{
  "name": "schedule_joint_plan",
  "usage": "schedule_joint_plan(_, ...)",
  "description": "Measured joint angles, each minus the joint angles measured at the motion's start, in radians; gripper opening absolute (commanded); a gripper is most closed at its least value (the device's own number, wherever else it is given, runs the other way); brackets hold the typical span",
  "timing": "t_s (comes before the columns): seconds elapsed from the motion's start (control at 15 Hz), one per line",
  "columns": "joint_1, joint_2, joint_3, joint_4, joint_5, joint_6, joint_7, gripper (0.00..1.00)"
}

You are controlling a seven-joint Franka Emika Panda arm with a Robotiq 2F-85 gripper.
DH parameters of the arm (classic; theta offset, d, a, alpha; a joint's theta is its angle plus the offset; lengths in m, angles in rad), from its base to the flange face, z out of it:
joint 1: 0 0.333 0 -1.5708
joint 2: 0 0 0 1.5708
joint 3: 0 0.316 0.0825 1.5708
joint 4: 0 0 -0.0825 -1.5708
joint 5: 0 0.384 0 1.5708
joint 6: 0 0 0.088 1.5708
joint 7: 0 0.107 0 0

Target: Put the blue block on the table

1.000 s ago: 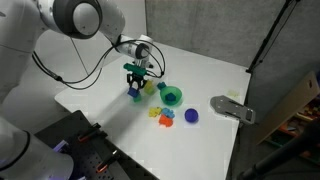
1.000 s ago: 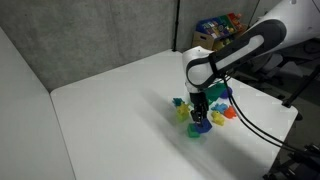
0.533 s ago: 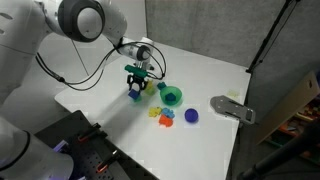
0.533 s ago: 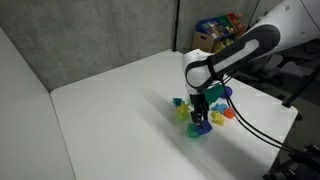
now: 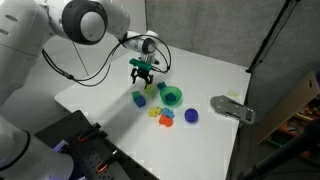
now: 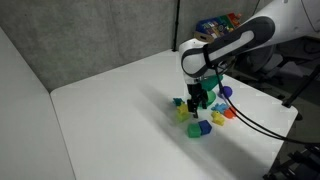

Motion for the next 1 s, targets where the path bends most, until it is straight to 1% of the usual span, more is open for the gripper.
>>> schedule_joint_plan(0.2,0.0,-0.015,-0.002,0.045,0.0,-0.006,0.008,1.0)
schedule_joint_plan(0.33,-0.002,-0.045,-0.003,0.048,0.0,0.002,0.02,1.0)
schedule_joint_plan(0.47,-0.003,-0.087,-0.008,0.025,0.0,0.034,0.034,1.0)
schedule_joint_plan(0.67,-0.009,-0.176,-0.017,-0.07,0.0,0.134,0.064,1.0)
schedule_joint_plan(0.87,-0.016,-0.29,-0.034,-0.216,0.0,0.249,0.086,1.0)
schedule_joint_plan(1.0,-0.023,-0.375,-0.046,-0.323,0.0,0.305,0.098,1.0)
